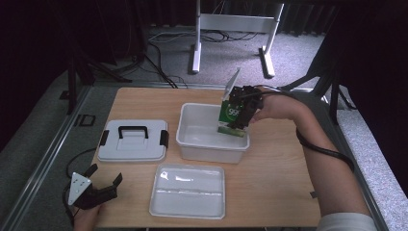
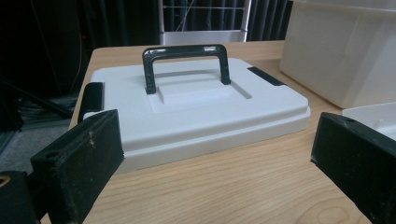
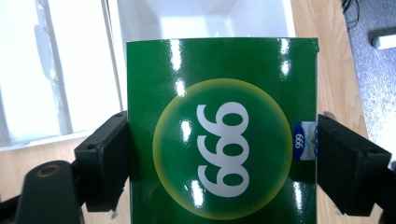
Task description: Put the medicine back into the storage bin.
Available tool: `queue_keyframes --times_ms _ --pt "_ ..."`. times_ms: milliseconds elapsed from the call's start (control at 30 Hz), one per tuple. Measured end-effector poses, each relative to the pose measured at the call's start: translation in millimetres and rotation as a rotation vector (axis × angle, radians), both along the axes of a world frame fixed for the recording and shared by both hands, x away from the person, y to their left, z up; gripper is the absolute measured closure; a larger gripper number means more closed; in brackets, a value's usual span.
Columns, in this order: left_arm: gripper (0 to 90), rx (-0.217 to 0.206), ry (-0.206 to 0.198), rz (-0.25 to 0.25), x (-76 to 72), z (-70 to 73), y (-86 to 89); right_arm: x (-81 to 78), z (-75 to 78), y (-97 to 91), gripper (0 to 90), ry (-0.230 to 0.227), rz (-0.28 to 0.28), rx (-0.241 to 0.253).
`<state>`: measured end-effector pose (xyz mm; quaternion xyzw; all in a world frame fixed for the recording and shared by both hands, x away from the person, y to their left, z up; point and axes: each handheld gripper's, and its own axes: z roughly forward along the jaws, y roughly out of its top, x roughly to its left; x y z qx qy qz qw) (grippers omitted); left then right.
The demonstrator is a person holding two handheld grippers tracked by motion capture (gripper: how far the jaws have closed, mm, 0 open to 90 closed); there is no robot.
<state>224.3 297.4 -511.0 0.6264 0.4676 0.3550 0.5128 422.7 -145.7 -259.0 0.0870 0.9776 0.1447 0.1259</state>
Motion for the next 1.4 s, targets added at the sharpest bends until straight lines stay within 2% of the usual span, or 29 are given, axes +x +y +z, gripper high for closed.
queue_keyframes --times_ms 100,233,433,633,767,867,1067,1300,1400 --pt "2.1 -0.005 -0.001 -0.004 -0.1 -0.1 0.4 3.3 -8.0 9.4 15.0 0.013 0.008 -0.014" --pt "2.1 -0.004 -0.003 -0.011 -0.1 -0.1 0.3 9.3 -22.3 21.1 15.0 0.004 0.016 -0.037" --pt "2.0 -0.001 0.000 -0.014 -0.2 0.0 0.2 17.7 -44.7 33.4 15.0 0.052 0.023 -0.034" --pt "2.0 0.004 -0.001 -0.015 -0.4 0.0 -0.2 24.0 -71.0 47.8 15.0 0.072 0.034 -0.065" --pt "2.1 0.004 -0.003 -0.011 -0.5 0.0 -0.2 28.0 -83.0 52.1 15.0 0.088 0.027 -0.066" --pt "2.0 0.000 -0.003 -0.012 -0.3 -0.1 -0.1 35.0 -98.7 55.4 15.0 0.109 0.019 -0.065" --pt "2.0 -0.001 -0.003 -0.012 -0.2 -0.1 0.0 40.8 -116.0 58.9 15.0 0.141 0.013 -0.065" --pt "2.0 -0.003 -0.003 -0.011 -0.1 -0.1 0.1 44.6 -133.6 67.0 15.0 0.148 0.022 -0.088" --pt "2.1 -0.002 -0.002 -0.012 -0.1 -0.1 0.0 47.5 -138.1 68.5 15.0 0.178 0.006 -0.081"
